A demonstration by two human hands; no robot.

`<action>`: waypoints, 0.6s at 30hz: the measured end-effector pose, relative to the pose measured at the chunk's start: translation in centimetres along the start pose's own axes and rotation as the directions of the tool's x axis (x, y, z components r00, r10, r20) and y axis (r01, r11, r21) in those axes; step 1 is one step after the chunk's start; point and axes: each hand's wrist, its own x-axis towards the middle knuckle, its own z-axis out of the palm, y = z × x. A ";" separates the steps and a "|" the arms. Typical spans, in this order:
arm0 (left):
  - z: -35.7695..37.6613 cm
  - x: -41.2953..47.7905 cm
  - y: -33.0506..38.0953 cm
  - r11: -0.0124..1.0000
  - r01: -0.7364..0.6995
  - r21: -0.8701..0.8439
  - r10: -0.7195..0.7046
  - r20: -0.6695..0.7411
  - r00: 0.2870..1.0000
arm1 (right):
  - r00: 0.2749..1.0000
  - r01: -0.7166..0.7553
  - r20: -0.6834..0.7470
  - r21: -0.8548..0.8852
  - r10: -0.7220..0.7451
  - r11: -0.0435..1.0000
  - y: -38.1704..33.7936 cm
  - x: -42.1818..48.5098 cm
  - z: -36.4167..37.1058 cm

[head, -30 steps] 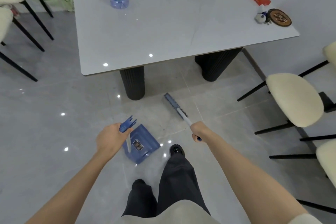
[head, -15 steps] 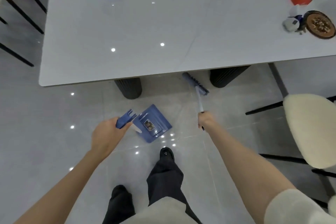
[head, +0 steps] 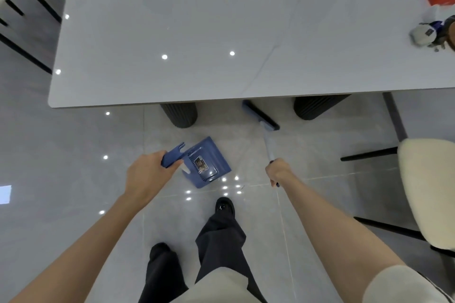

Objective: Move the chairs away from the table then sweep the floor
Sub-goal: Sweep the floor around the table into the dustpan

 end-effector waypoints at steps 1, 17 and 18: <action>-0.3 -0.6 -0.7 1.000 -0.002 -0.001 0.002 -0.005 1.000 | 1.000 -0.005 0.011 -0.029 0.006 1.000 0.2 -1.0 0.7; -6.1 -9.6 -18.3 0.998 -0.068 0.013 0.066 0.120 0.991 | 0.993 0.074 0.096 -0.089 -0.065 0.993 0.9 -19.4 22.2; -6.3 -10.0 -19.1 0.997 -0.078 0.029 0.073 0.124 0.990 | 0.993 0.068 0.099 -0.095 -0.058 0.993 0.9 -20.4 23.1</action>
